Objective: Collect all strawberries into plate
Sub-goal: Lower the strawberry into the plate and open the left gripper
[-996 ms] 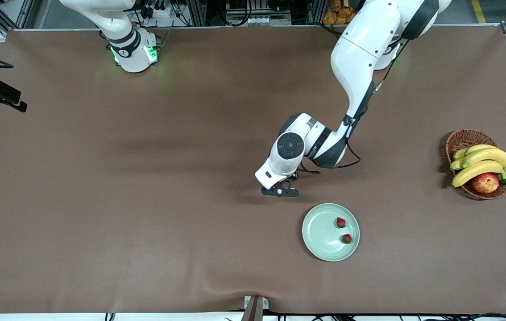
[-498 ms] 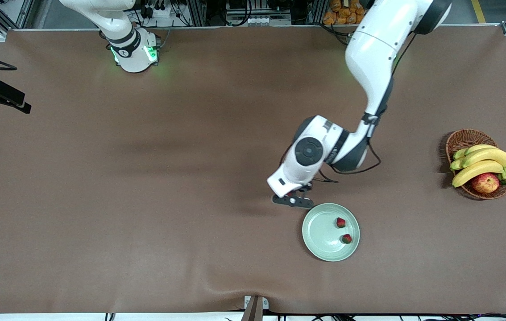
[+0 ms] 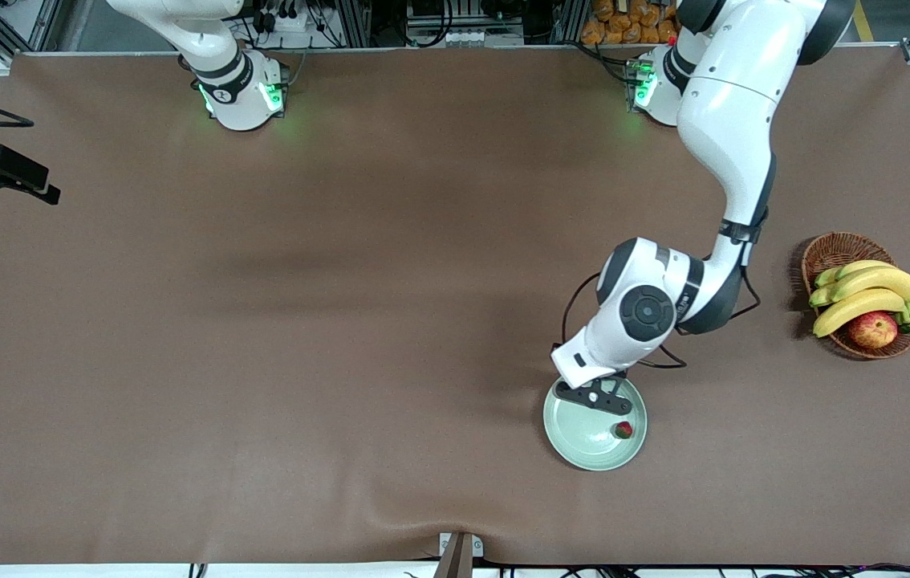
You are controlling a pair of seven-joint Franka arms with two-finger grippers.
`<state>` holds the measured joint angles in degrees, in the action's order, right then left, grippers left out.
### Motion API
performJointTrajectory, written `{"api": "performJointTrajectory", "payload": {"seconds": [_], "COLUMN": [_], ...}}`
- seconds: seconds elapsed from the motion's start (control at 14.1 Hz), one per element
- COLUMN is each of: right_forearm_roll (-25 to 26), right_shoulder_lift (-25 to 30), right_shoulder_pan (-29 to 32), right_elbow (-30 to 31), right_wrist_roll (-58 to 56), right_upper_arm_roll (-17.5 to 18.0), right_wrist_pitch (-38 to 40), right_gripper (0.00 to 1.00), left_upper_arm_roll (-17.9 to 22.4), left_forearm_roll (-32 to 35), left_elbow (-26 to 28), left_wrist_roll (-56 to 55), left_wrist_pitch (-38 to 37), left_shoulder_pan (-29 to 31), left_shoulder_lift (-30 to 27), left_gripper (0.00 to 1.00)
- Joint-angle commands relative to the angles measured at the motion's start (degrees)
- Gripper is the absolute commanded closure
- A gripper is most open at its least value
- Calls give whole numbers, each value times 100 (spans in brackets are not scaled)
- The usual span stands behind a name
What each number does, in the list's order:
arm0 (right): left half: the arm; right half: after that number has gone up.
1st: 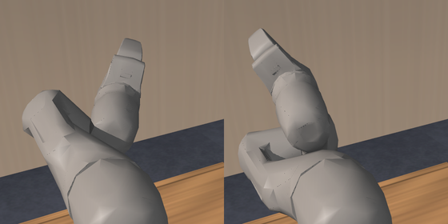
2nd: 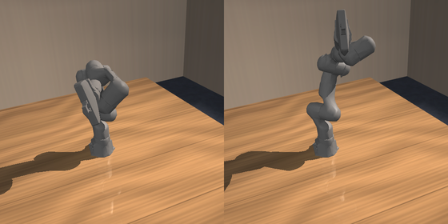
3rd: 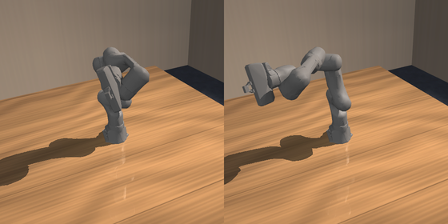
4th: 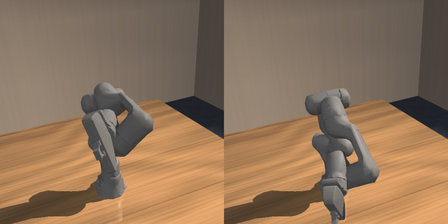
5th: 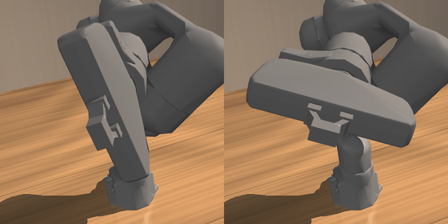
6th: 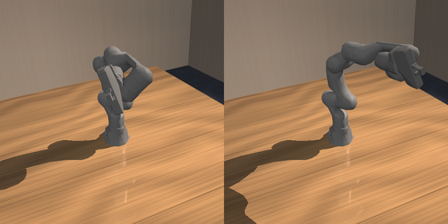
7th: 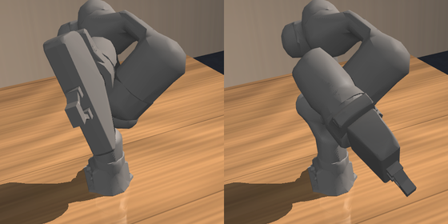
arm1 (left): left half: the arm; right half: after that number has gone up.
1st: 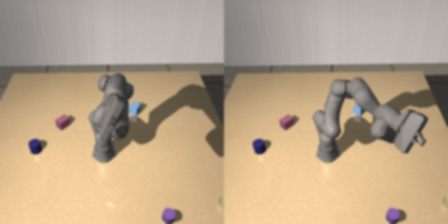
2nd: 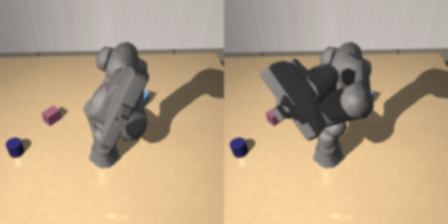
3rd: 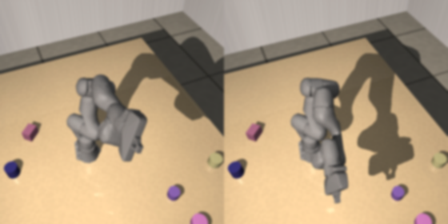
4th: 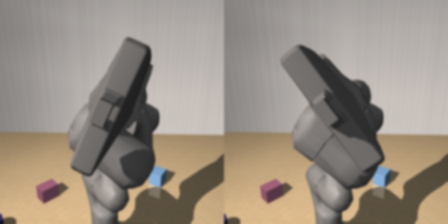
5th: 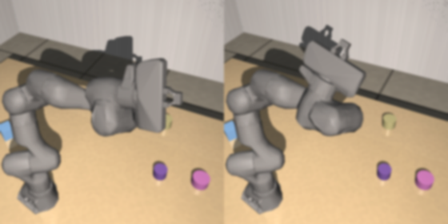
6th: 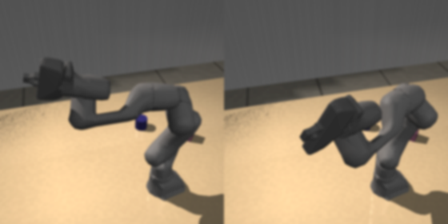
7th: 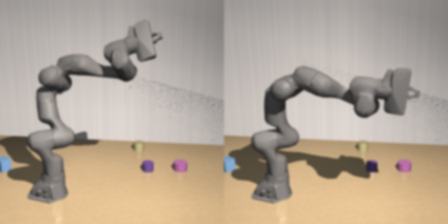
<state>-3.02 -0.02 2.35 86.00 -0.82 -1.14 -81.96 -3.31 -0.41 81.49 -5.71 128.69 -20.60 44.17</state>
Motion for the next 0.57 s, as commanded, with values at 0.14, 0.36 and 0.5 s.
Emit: {"api": "performJointTrajectory", "payload": {"seconds": [0.14,0.36,0.5], "right_forearm_roll": [-67,-58,-58], "right_shoulder_lift": [20,11,11], "right_shoulder_pan": [55,90,81], "right_elbow": [22,13,13], "right_wrist_roll": [64,55,64], "right_upper_arm_roll": [52,52,52], "right_wrist_pitch": [57,84,13], "right_gripper": [0,0,0], "left_upper_arm_roll": [-29,146,173], "left_forearm_roll": [120,120,120], "left_elbow": [-177,-168,-168], "left_wrist_roll": [105,421,466], "left_wrist_pitch": [296,552,552], "left_shoulder_pan": [56,56,56], "left_shoulder_lift": [223,294,294], "left_gripper": [91,90,64]}}
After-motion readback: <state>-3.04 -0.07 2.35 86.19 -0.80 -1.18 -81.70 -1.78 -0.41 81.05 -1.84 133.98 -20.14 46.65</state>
